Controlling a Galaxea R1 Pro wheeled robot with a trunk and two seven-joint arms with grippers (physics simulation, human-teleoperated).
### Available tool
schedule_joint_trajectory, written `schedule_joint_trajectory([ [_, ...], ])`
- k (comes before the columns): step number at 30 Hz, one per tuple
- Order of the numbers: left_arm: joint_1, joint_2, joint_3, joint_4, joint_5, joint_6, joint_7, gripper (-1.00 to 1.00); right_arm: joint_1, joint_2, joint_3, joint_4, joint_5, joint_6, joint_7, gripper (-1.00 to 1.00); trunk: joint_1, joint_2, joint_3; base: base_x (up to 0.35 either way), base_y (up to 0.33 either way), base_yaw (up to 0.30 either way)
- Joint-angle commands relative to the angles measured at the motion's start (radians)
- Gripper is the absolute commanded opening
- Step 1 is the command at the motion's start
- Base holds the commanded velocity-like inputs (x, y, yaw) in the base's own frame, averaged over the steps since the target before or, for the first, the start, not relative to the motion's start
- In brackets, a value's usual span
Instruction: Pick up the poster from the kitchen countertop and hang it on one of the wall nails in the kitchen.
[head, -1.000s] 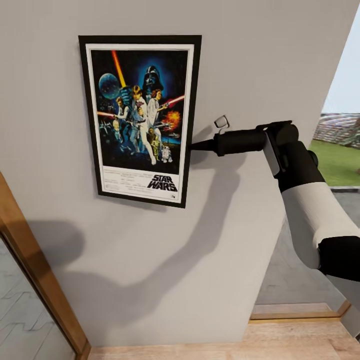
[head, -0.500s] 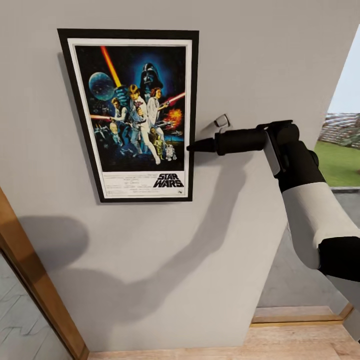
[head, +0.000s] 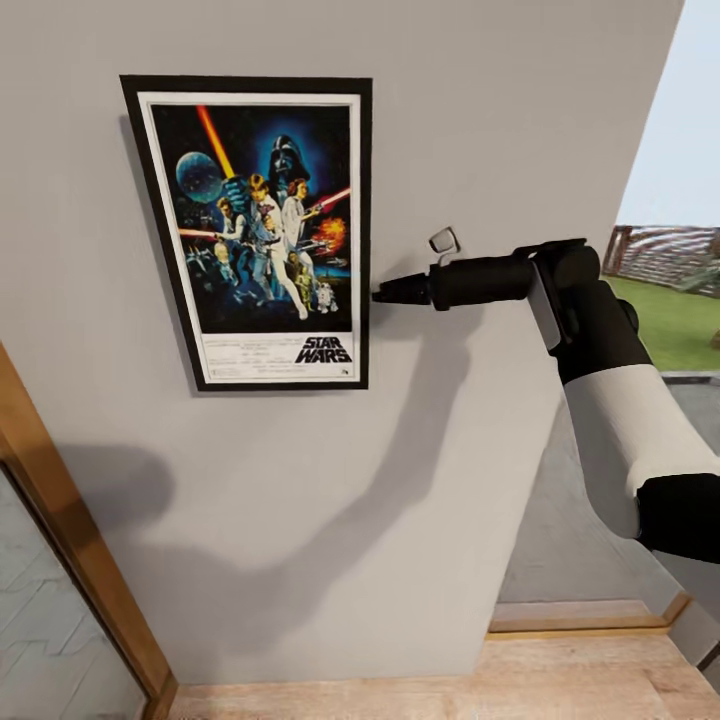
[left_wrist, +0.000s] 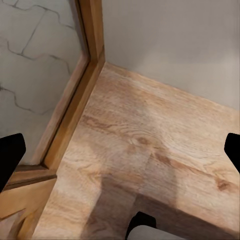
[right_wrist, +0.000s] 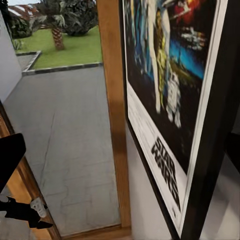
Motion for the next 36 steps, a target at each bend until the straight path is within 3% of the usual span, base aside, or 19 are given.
schedule_joint_trajectory([
  [1,0.000,0.000,0.003,-0.001,0.000,0.001,-0.006,1.00,-0.001,-0.001,0.003,0.000,-0.007,0.010,-0.001,1.00,0.001,-0.002,-0.002,-0.034,-0.018,0.000],
  [10,0.000,0.000,0.003,-0.003,0.000,0.003,-0.006,1.00,0.004,-0.001,0.005,0.000,-0.011,0.010,0.000,1.00,0.001,-0.002,-0.002,-0.133,-0.004,0.000],
  [13,-0.001,0.000,0.003,-0.003,0.000,0.002,-0.006,1.00,0.089,-0.001,0.004,-0.037,-0.027,0.010,0.001,1.00,0.001,-0.002,0.001,-0.335,0.000,0.000],
  [14,-0.001,0.000,0.003,-0.002,0.000,0.002,-0.006,1.00,0.148,-0.001,0.003,-0.090,-0.035,0.010,0.002,1.00,0.001,-0.002,0.003,-0.286,0.000,0.000],
  [15,-0.001,0.000,0.003,-0.002,0.000,0.002,-0.006,1.00,0.148,-0.001,0.003,-0.090,-0.035,0.010,0.002,1.00,0.001,-0.002,0.004,-0.286,0.000,0.000],
  [20,0.000,0.000,0.003,-0.002,0.000,0.002,-0.007,1.00,0.267,-0.003,0.002,-0.167,-0.037,0.006,0.002,1.00,0.001,-0.002,0.012,-0.130,0.000,0.000],
  [25,0.000,0.000,0.003,-0.001,0.000,0.002,-0.008,1.00,0.415,-0.006,0.000,-0.207,-0.038,-0.009,0.002,1.00,0.001,-0.002,0.020,-0.034,0.000,0.000],
  [26,-0.001,-0.001,0.002,-0.001,0.001,0.001,-0.008,1.00,0.468,-0.007,0.000,-0.213,-0.038,-0.028,0.003,1.00,0.001,-0.002,0.022,-0.013,0.000,0.000],
  [32,0.000,-0.001,0.000,0.000,0.001,-0.002,-0.008,1.00,0.624,-0.011,-0.002,-0.220,-0.037,-0.129,0.003,1.00,0.001,-0.002,0.032,-0.007,0.000,0.000],
  [33,0.000,-0.001,-0.002,0.001,0.001,-0.002,-0.008,1.00,0.676,-0.013,-0.005,-0.220,-0.037,-0.159,0.003,1.00,0.001,-0.002,0.033,-0.002,0.000,0.000],
  [34,0.000,-0.001,-0.002,0.001,0.001,-0.002,-0.008,1.00,0.676,-0.013,-0.005,-0.220,-0.037,-0.159,0.003,1.00,0.001,-0.002,0.035,-0.002,0.000,0.000],
  [36,-0.001,-0.001,-0.003,0.002,0.001,-0.003,-0.007,1.00,0.756,-0.015,-0.026,-0.215,-0.036,-0.197,0.002,1.00,0.001,-0.002,0.038,-0.001,0.000,0.000],
])
